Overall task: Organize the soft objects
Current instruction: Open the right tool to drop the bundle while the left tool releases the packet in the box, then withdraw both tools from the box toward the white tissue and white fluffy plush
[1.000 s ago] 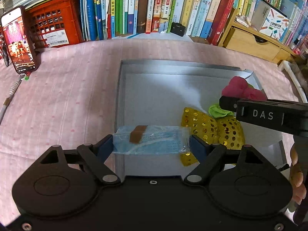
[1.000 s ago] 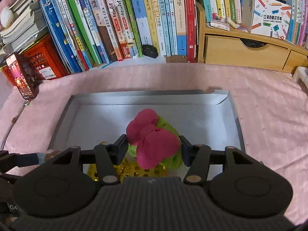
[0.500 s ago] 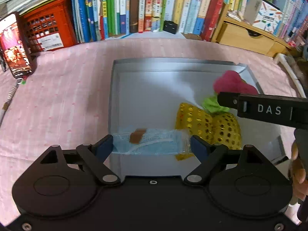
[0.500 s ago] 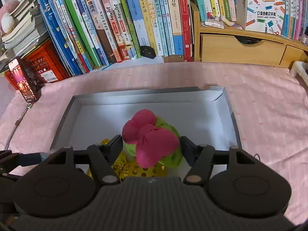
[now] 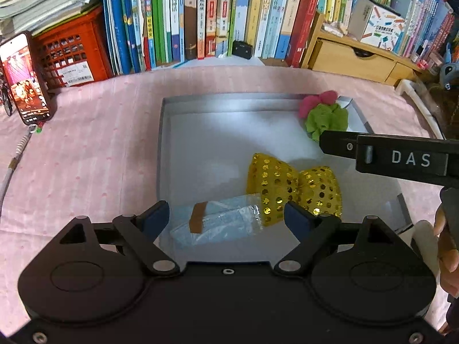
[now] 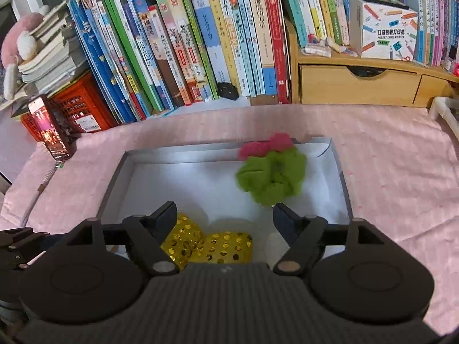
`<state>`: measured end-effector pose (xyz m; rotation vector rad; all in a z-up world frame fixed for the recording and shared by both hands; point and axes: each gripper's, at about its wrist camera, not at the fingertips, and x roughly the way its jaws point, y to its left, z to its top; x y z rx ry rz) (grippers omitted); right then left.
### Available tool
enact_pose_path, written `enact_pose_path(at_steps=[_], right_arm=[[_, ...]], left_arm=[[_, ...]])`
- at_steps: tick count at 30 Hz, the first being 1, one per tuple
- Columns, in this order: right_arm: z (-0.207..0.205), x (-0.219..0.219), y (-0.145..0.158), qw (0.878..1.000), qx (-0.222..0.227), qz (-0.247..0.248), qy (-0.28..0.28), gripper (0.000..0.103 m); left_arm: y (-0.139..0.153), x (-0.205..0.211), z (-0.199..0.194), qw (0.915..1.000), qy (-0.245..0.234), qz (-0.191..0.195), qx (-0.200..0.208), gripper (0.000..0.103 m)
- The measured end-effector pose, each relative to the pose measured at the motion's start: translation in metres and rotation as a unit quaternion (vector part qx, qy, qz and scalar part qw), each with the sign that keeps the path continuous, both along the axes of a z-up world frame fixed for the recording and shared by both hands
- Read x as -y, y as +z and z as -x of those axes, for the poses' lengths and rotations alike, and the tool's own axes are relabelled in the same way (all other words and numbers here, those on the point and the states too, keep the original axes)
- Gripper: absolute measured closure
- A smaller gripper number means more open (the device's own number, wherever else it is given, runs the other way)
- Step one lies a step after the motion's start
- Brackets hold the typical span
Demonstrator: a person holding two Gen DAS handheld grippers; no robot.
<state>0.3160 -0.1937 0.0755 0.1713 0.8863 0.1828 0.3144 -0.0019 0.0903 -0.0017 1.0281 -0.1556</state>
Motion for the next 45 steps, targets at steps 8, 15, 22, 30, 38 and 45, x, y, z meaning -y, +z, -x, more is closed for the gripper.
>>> enact_pose_path(at_steps=[8,15,22,30,38,45], right_arm=[[0.032,0.011,0.02,0.999,0.034,-0.007,0.008,0.018],[0.074,0.016,0.036,0.997,0.074,-0.004,0.027,0.017],[0.118,0.025,0.046,0.993,0.115,-0.01,0.041,0.016],[0.162,0.028,0.042,0.987,0.151,-0.003,0.051,0.013],[0.196,0.033,0.025,0.984,0.17,0.003,0.052,0.012],[0.219,0.041,0.009,0.982,0.186,0.006,0.036,0.011]], left_arm=[[0.021,0.002,0.031,0.9992,-0.012,0.01,0.037,0.016],[0.036,0.002,0.069,0.997,-0.031,0.023,0.067,0.015],[0.043,0.007,0.111,0.9934,-0.048,0.013,0.104,0.014],[0.037,0.013,0.159,0.9876,-0.065,0.011,0.143,0.012],[0.021,0.013,0.194,0.9832,-0.07,0.022,0.167,0.011],[0.006,0.009,0.218,0.9797,-0.059,0.028,0.19,0.01]])
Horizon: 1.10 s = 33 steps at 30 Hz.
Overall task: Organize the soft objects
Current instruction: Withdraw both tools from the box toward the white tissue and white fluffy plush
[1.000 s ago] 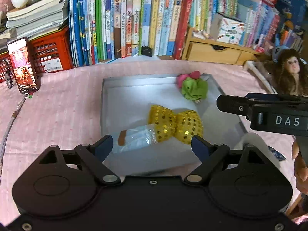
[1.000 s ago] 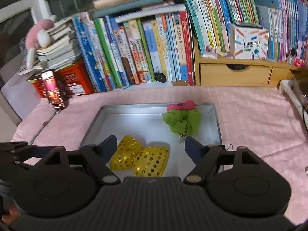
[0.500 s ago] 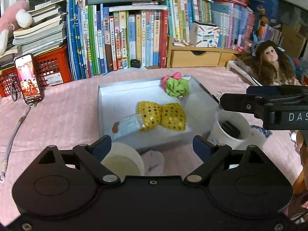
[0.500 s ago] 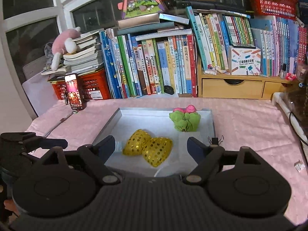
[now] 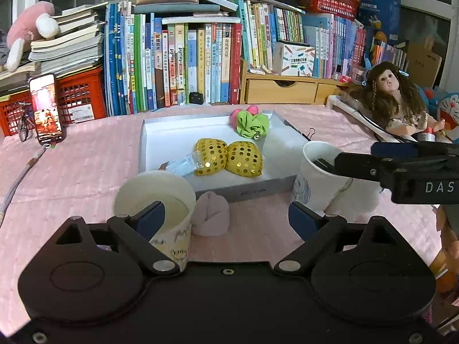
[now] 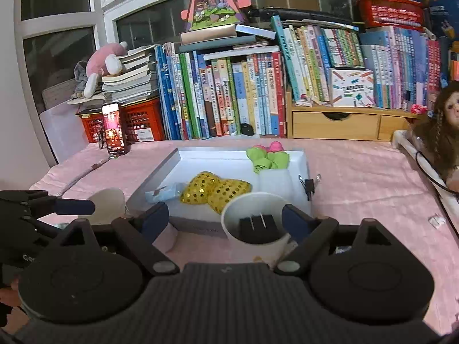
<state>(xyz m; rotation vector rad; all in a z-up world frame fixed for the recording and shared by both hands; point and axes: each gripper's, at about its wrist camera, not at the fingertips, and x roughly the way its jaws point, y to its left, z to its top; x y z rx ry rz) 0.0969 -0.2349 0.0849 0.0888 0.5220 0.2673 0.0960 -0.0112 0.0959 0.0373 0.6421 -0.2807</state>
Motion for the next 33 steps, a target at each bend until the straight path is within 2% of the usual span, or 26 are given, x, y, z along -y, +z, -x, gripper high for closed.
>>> enact_pose_path(at_steps=[3,6,15,21,28,33], right_arm=[[0.009,0.005,-0.007,1.0,0.006,0.0,-0.01,0.011],[0.018,0.008,-0.014,1.0,0.012,0.008,-0.022,0.011],[0.031,0.017,-0.03,0.999,0.012,0.023,-0.043,0.01],[0.034,0.027,-0.038,0.998,0.009,0.029,-0.06,0.01],[0.037,0.043,-0.05,0.996,0.004,0.031,-0.084,0.01],[0.04,0.051,-0.056,0.995,0.006,0.034,-0.096,0.014]], left_arm=[[-0.007,-0.001,0.01,0.9998,0.006,0.0,0.016,0.008],[-0.013,0.003,0.023,0.9988,0.011,-0.015,0.044,0.007],[-0.017,0.021,0.043,0.9954,-0.015,-0.048,0.082,0.007],[-0.022,0.033,0.049,0.9957,-0.036,-0.034,0.079,0.006],[-0.045,0.058,0.054,0.9952,-0.056,-0.023,0.078,0.006],[-0.056,0.076,0.052,0.9957,-0.06,-0.014,0.069,0.01]])
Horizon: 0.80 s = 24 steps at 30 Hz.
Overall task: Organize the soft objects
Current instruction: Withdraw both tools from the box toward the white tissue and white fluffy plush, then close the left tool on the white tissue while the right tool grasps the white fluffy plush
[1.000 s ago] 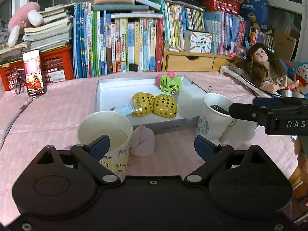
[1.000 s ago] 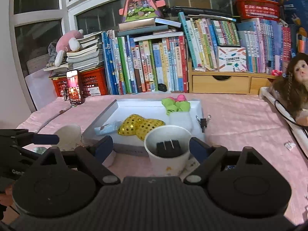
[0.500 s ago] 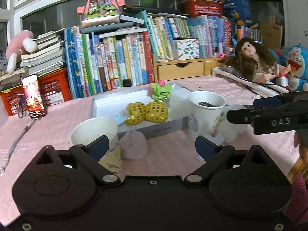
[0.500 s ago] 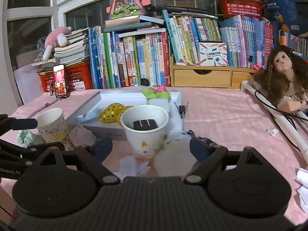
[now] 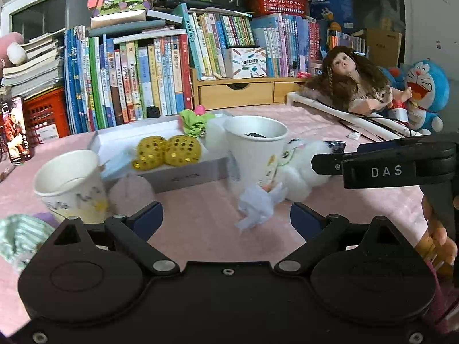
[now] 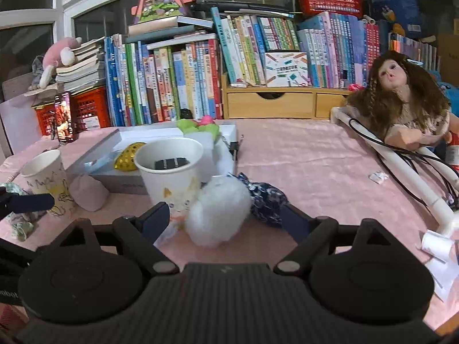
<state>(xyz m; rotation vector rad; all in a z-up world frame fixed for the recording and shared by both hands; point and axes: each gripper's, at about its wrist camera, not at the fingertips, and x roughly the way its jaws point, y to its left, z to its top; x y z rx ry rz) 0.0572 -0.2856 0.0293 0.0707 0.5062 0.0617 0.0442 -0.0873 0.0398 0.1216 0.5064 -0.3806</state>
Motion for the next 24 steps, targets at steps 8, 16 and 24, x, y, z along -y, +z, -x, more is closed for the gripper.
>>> enact_pose_path(at_steps=[8,16,24], right_arm=[[0.001,0.023,-0.003,0.999,0.002,-0.04,-0.025,0.039],[0.0,0.023,-0.008,0.998,-0.004,-0.057,-0.001,0.043],[-0.015,0.013,-0.015,0.997,-0.012,-0.071,0.009,0.047]], left_arm=[[-0.007,0.017,-0.009,0.9996,0.0,0.02,-0.017,0.025],[-0.016,0.029,-0.02,0.9994,0.001,0.023,-0.026,0.04],[-0.024,0.041,-0.027,0.9996,0.007,0.015,-0.024,0.042]])
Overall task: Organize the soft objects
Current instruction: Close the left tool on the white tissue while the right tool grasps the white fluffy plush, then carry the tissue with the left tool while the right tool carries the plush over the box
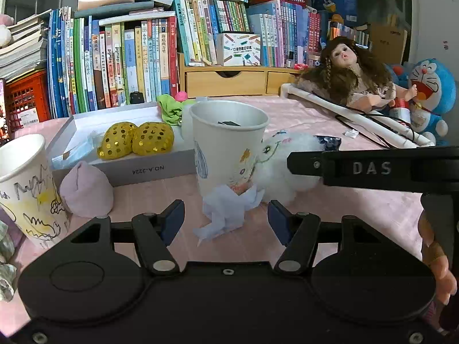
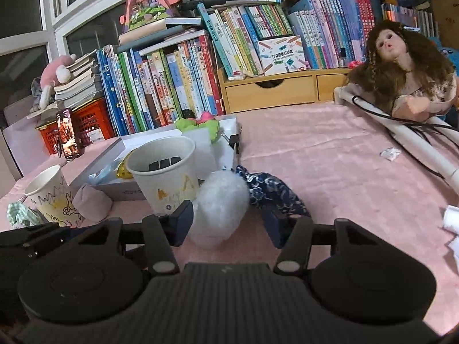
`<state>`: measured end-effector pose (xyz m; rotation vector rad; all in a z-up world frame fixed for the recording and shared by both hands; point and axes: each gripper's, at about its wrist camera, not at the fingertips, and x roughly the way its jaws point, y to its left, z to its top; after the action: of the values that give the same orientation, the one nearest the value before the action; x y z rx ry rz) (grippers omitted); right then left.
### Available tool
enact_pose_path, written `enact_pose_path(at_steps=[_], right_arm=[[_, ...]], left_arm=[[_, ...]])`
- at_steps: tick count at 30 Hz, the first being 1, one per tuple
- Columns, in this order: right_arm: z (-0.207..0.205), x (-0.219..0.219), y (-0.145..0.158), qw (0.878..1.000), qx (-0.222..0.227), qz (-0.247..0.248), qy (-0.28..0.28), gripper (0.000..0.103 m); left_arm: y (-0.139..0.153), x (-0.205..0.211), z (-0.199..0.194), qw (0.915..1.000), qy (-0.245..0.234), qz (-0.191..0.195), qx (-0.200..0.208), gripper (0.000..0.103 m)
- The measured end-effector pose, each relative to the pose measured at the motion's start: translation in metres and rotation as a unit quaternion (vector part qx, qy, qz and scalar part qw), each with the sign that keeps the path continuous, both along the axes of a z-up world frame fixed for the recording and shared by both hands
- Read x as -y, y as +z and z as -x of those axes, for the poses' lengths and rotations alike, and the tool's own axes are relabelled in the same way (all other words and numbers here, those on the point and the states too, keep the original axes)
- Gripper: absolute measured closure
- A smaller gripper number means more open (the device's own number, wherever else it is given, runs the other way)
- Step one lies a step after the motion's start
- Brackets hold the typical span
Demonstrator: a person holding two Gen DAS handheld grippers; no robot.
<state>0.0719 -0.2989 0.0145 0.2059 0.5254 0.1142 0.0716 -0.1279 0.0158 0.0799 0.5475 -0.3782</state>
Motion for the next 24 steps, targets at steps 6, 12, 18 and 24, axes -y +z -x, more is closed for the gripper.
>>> enact_pose_path(at_steps=[6,12,18,24], right_arm=[[-0.009,-0.005,-0.005,1.0,-0.004,-0.001,-0.01,0.053],[-0.017,-0.005,-0.009,1.0,-0.004,-0.014,-0.012,0.055],[-0.021,-0.004,-0.012,1.0,-0.005,-0.022,-0.017,0.062],[-0.018,-0.006,-0.012,1.0,-0.004,-0.015,-0.014,0.064]], left_arm=[[-0.003,0.001,-0.009,0.9999,0.008,0.008,-0.006,0.051],[-0.008,0.002,-0.014,0.9998,0.011,0.013,-0.015,0.063],[-0.009,0.007,-0.014,0.9998,0.004,0.0,-0.018,0.072],[-0.007,0.008,-0.01,0.9998,0.0,-0.009,-0.016,0.073]])
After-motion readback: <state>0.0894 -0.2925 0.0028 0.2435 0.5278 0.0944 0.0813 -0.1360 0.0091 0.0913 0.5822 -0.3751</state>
